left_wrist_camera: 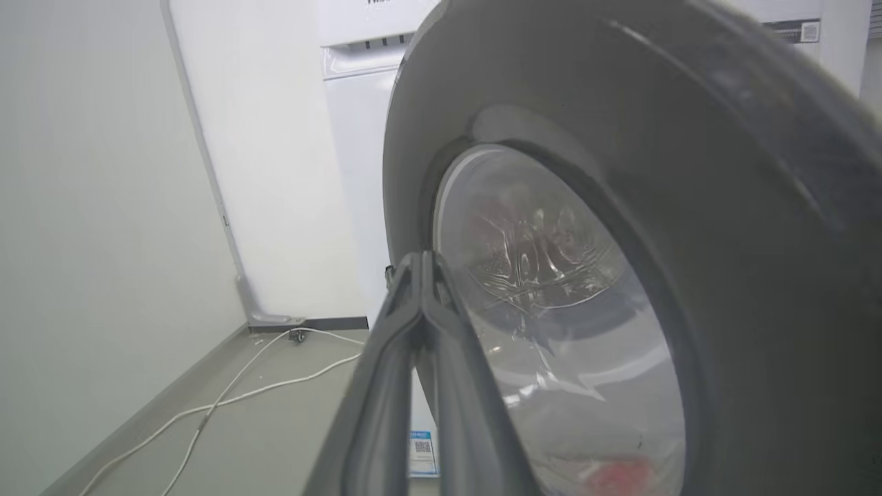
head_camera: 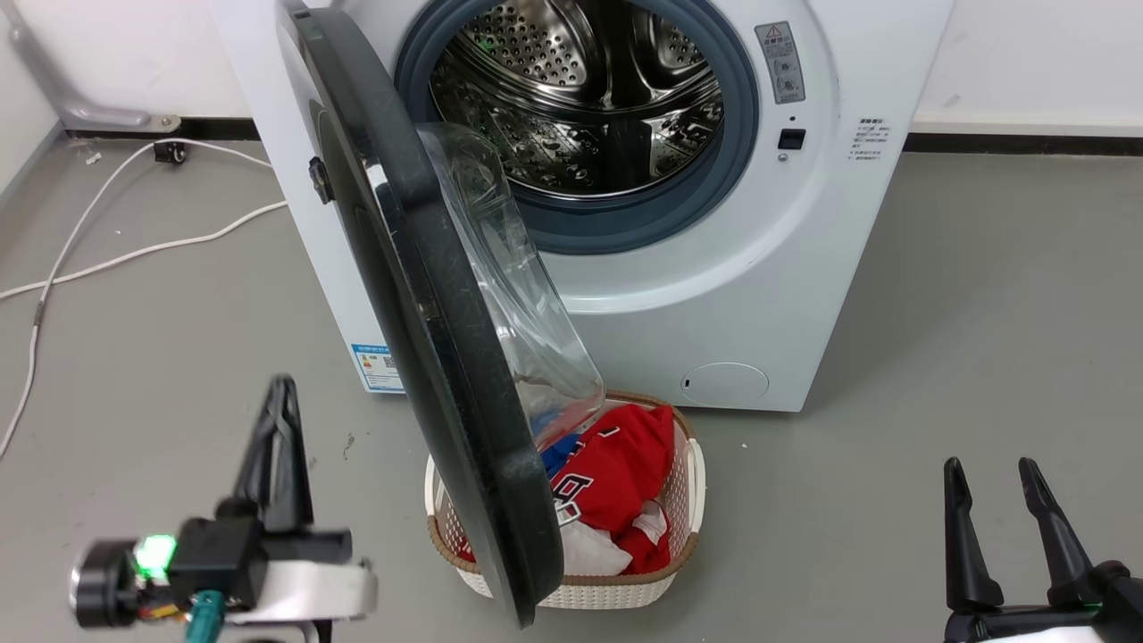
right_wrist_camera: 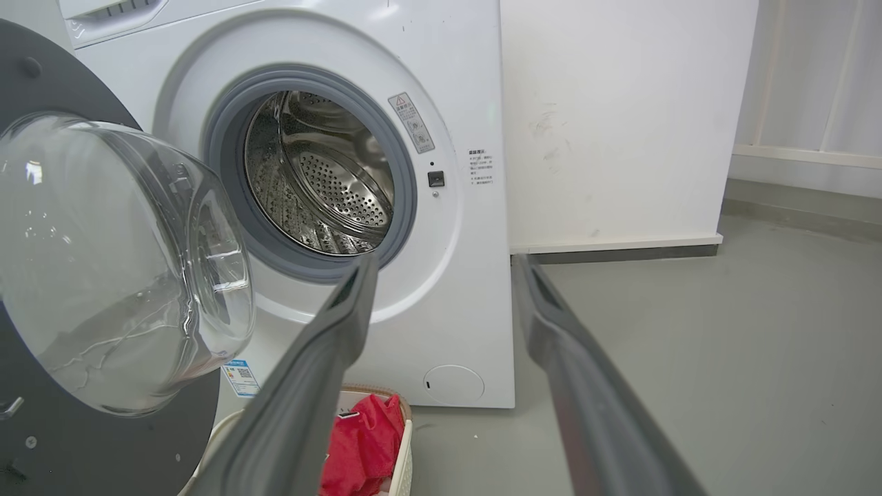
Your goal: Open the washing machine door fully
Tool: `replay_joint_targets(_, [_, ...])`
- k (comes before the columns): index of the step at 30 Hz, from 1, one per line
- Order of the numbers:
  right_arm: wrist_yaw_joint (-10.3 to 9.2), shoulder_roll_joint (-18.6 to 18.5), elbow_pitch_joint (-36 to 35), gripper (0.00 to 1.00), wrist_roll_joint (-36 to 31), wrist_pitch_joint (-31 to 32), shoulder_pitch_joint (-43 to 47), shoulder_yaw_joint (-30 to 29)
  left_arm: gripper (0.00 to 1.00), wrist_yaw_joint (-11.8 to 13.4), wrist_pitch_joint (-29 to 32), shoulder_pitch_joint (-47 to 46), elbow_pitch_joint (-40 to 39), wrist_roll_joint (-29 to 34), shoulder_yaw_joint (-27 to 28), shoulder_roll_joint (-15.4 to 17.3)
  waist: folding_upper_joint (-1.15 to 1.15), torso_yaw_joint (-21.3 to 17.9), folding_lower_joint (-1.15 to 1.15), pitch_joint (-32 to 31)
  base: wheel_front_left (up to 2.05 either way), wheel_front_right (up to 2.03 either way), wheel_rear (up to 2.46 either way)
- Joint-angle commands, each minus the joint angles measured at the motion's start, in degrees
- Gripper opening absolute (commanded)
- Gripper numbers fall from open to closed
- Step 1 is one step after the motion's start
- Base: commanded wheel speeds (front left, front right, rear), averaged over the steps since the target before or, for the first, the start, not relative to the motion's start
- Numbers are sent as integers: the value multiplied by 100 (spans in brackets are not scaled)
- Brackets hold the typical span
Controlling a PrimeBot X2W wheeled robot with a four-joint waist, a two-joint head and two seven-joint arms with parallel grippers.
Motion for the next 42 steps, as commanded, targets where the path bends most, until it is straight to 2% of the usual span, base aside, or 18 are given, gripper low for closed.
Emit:
replay_joint_targets(1, [-1, 20, 15, 100, 27, -12, 4, 9, 0, 39, -14, -142, -230, 66, 6, 57, 0, -13, 0, -7, 0, 0, 0])
replay_joint_targets(9, [-1, 20, 38, 100, 40, -12, -15, 2, 0, 110, -14, -535, -1405, 427, -418, 247, 0, -80, 0, -20, 0, 0, 0])
replay_joint_targets(19, [0, 20, 71, 100, 17, -12, -21, 51, 0, -211, -13, -1072, -2082, 675, -1671, 240, 0, -118, 0, -33, 0, 0, 0])
replay_joint_targets(27, [0, 20, 81, 100, 23, -12, -29, 68, 0, -525, -13, -1294, -1983, 677, -2722, 94, 0, -131, 0, -31, 0, 0, 0])
replay_joint_targets(32, [0, 20, 95, 100, 34, -12, -47, 82, 0, -631, -13, -1277, -1735, 584, -3261, 17, 0, -140, 0, -27, 0, 0, 0])
replay_joint_targets(42, [0, 20, 124, 100, 43, -12, -77, 105, 0, -709, -14, -1005, -1066, 376, -3791, 50, 0, -134, 0, 9, 0, 0, 0])
